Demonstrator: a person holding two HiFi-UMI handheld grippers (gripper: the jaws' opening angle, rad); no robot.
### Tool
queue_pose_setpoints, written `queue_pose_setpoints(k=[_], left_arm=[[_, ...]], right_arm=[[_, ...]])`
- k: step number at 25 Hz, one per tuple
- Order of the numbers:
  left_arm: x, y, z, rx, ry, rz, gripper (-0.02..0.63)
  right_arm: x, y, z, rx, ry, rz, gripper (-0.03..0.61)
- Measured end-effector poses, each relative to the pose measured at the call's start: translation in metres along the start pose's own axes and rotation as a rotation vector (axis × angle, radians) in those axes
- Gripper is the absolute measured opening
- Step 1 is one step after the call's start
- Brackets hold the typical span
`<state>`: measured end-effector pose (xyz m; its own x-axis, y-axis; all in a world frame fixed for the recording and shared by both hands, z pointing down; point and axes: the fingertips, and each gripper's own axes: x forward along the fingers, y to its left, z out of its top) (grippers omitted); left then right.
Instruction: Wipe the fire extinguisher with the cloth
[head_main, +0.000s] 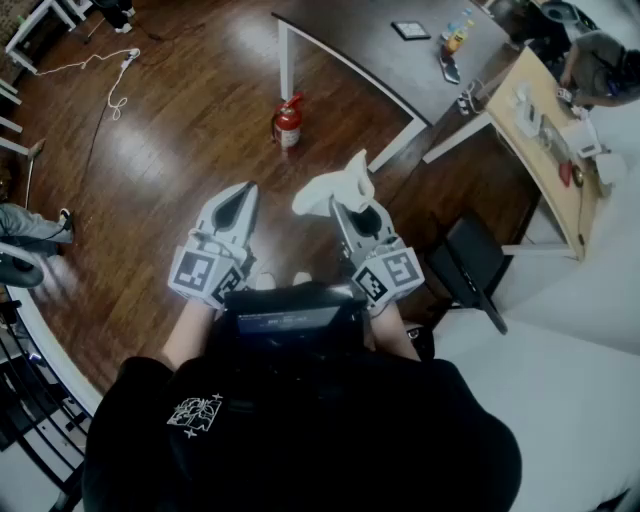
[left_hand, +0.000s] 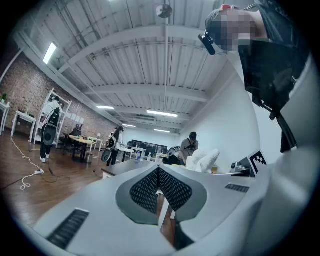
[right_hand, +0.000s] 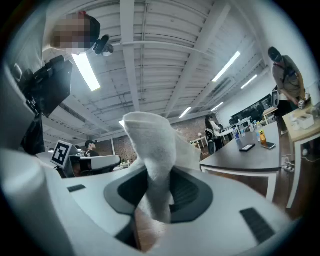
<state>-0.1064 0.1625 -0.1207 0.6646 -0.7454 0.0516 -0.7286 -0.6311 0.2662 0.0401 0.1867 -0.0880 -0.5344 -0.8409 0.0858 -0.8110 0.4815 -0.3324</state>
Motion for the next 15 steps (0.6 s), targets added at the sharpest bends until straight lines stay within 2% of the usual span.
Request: queue_pose_setpoints(k=[8, 15], left_arm=[[0.032, -0.010, -0.010, 0.004, 0.006, 0.023, 0.003], [0.043, 0.000, -0.019, -0.012, 0.017, 0.050, 0.003]], right_arm=[[0.001, -0.029, -0.004, 0.026, 0.022, 0.043, 0.141], [0.011, -0.044, -0.011, 0.029, 0.043, 0.066, 0.141]])
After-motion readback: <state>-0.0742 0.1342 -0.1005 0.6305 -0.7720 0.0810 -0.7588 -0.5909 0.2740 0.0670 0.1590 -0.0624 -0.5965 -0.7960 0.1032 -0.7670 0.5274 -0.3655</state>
